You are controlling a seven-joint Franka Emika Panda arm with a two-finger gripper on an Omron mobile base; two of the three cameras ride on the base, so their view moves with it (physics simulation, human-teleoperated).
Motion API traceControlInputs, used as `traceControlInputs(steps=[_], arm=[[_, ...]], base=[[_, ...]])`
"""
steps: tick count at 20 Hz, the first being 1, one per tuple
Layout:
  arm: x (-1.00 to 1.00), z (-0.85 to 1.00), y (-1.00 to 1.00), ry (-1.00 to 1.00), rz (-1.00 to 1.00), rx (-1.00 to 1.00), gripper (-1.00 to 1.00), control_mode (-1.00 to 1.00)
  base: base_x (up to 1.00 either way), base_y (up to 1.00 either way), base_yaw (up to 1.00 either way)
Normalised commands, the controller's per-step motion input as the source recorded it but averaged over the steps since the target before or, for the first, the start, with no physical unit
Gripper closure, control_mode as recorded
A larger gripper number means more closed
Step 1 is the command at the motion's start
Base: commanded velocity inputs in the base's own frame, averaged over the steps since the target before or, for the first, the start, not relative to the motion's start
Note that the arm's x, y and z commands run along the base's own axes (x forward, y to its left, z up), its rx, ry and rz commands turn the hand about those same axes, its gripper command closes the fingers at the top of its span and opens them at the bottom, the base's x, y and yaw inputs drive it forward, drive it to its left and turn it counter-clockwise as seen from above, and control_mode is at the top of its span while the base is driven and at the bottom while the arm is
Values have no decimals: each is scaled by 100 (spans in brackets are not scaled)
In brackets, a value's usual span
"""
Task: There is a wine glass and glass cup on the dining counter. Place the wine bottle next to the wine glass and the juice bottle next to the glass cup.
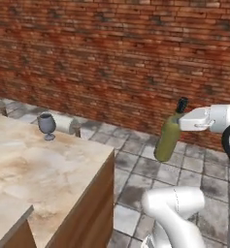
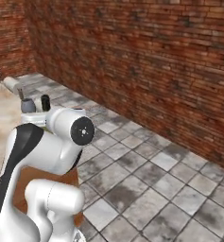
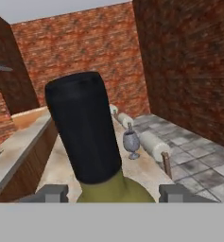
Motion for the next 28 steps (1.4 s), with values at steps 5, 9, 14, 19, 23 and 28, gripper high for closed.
traceControlInputs(steps=[5, 9, 14, 19, 23, 28], arm=[[0, 0, 0, 0, 0, 0, 100, 100], [0, 0, 0, 0, 0, 0, 100, 100], [0, 0, 0, 0, 0, 0, 100, 100], [0, 0, 0, 0, 0, 0, 100, 100], [0, 0, 0, 0, 0, 0, 100, 100], [0, 0, 0, 0, 0, 0, 100, 100]], base=[[42, -5, 68], [33, -17, 61], [24, -27, 53], [30, -31, 45], [13, -50, 31], [14, -51, 29]])
